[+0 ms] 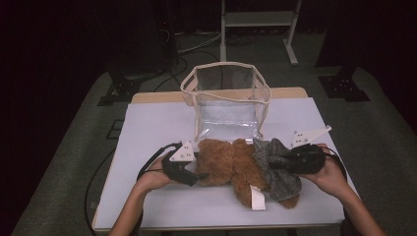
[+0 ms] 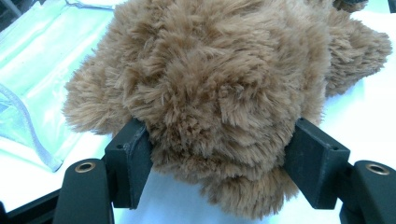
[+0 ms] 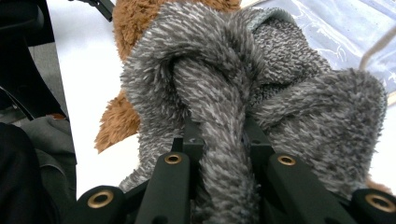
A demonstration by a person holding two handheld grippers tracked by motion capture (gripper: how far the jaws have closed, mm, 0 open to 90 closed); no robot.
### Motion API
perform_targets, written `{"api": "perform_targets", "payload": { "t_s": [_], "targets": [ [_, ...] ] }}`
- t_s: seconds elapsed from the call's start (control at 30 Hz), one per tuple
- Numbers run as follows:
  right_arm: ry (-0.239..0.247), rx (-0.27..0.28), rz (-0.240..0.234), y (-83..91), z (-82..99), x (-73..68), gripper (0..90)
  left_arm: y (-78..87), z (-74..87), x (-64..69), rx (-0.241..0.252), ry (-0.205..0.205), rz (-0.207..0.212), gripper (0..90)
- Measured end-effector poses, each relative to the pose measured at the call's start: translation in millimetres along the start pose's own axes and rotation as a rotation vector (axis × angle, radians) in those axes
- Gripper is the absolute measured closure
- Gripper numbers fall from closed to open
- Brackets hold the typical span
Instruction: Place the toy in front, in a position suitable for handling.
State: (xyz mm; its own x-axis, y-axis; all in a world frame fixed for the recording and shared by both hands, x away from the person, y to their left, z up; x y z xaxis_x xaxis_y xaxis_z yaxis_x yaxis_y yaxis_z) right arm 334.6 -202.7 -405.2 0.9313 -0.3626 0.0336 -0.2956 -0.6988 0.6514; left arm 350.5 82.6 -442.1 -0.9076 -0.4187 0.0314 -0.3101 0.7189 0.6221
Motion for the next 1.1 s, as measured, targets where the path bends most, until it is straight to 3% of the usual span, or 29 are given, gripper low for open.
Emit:
{"api": "perform_targets", "payload": {
  "t_s": [0.07,0.27,0.53,0.67,0.77,0.87,1.1],
  "targets": [
    [-0.003,0.01,0.001,1.3,-0.6,-0.8,75.7,-1.2,-0.4,0.5,0.001,-0.003,0.004,29.2],
    [0.05,0.012,-0.016,-9.5,-20.1,-9.0,75.7,-1.2,-6.0,3.4,0.001,-0.01,0.005,32.3],
    [0.133,0.004,-0.089,-52.3,-52.3,-27.7,75.6,-2.5,-9.5,0.9,-0.002,-0.009,-0.009,32.3],
    [0.17,-0.02,-0.122,-68.9,-54.3,-38.0,75.6,-2.5,-7.8,-0.5,-0.002,-0.004,-0.012,32.3],
    [0.171,-0.037,-0.144,-69.8,-48.0,-42.8,75.6,-2.3,-6.8,0.3,0.01,0.005,-0.006,32.5],
    [0.173,-0.038,-0.132,-65.8,-50.0,-44.3,75.6,-3.2,-9.7,2.3,0.019,0.003,0.001,33.3],
    [0.212,0.03,-0.117,-72.6,-88.4,-41.8,75.7,-3.0,-20.9,12.1,0.024,-0.039,0.012,34.5]
  ]
}}
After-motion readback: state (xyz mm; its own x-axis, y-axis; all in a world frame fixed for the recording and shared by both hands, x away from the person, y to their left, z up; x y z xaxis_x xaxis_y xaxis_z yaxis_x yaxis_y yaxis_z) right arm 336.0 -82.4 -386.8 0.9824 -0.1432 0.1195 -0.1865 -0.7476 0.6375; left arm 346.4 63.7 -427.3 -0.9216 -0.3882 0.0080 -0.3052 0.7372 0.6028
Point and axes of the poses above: each handheld gripper's, and its own axes: y roughly backward along the jaws, z roughly out of its underside, x roughly to its right, the point moved 7 cm from there along -y, roughly forward along the jaws, and after that the axes turned 11 degrees about y, right-handed, at the moved point
